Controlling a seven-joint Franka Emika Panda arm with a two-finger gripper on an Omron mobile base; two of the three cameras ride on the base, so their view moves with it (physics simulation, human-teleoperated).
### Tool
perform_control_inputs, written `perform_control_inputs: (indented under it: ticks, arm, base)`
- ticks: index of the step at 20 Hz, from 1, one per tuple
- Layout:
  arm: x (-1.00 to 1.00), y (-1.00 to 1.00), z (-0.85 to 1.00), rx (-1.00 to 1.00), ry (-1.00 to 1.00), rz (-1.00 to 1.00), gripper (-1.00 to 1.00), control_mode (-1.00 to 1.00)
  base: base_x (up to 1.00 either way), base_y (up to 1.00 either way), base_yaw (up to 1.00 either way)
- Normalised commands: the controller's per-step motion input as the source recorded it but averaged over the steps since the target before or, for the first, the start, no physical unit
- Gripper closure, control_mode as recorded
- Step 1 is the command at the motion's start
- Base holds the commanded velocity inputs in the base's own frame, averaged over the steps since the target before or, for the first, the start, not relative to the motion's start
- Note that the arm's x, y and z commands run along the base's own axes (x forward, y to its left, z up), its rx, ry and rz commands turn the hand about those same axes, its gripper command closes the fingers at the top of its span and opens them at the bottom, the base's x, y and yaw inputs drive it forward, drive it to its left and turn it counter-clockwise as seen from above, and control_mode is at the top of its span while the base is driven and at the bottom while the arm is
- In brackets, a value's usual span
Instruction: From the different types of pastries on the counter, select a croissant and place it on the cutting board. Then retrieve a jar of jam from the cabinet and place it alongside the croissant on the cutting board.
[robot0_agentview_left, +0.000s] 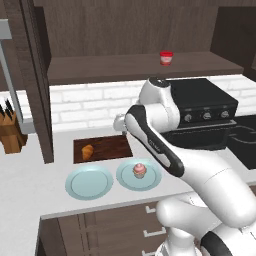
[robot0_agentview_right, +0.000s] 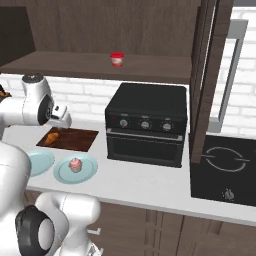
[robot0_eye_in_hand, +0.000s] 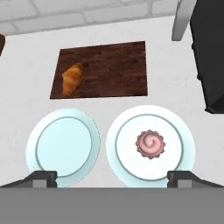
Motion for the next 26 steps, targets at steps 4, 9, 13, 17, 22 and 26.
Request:
perform_control_inputs:
  ticks: [4,9,13,17,22,26]
  arm:
    - [-0.14,-0.44,0.62,-0.12,0.0,0.0,-1.0,-1.0]
    - [0.0,-0.54,0.55,-0.01,0.0,-0.04,-1.0,-1.0]
    - [0.0,-0.46,0.48,0.0,-0.04,-0.04,-1.0,-1.0]
    - [0.0,-0.4,0.69,0.0,-0.08,-0.04,-1.0,-1.0]
    - [0.0,-0.47,0.58,0.0,-0.04,-0.05,-1.0,-1.0]
    - [0.02,-0.49,0.14,0.0,-0.11,-0.01,-1.0,-1.0]
  base:
    - [0.0,0.0,0.0]
    - [0.0,0.0,0.0]
    - [0.0,0.0,0.0]
    - [0.0,0.0,0.0]
    - [0.0,0.0,0.0]
    - [0.0,0.0,0.0]
